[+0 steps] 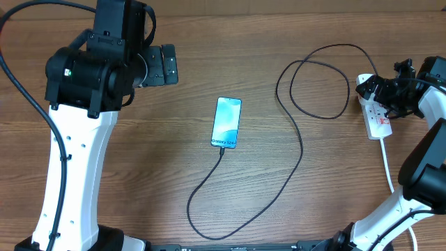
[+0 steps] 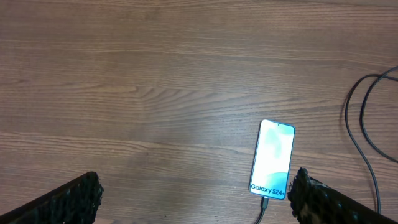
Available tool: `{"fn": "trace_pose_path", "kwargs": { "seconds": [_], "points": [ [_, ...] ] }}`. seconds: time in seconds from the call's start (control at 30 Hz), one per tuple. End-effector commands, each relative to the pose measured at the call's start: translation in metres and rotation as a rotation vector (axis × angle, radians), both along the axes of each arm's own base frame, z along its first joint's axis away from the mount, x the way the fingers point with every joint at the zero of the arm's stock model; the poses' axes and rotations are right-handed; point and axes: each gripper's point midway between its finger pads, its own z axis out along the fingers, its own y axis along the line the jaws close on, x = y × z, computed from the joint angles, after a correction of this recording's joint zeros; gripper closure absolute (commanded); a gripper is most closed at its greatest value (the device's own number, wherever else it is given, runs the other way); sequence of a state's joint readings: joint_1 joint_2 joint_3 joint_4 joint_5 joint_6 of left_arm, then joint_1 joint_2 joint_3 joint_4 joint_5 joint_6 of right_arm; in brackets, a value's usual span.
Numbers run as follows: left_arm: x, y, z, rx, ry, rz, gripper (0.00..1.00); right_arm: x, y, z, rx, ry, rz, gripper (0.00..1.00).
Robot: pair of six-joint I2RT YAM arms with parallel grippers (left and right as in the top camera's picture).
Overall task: Plug charger to phone and switch on socket
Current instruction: 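Press down the orange switch with the right gripper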
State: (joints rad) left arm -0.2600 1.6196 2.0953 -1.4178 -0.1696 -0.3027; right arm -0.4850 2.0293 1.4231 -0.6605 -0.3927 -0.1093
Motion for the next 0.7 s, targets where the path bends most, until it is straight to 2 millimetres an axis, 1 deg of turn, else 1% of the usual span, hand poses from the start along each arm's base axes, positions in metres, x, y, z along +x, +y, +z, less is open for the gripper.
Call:
{"fn": "trace_pose_path", "kwargs": {
  "seconds": [0.0, 0.27, 0.67],
  "points": [
    [0.002, 0.001, -0.001, 0.025, 0.001, -0.009, 0.0, -0.001, 0.008, -0.004, 0.048, 0.01, 0.01, 0.0],
    [0.002, 0.001, -0.001, 0.025, 0.001, -0.009, 0.0, -0.007, 0.016, -0.005, 0.089, 0.029, 0.015, 0.0],
    [0.002, 0.001, -0.001, 0.025, 0.001, -0.009, 0.0, -0.006, 0.019, -0.003, 0.108, 0.022, 0.024, 0.0]
  ]
}}
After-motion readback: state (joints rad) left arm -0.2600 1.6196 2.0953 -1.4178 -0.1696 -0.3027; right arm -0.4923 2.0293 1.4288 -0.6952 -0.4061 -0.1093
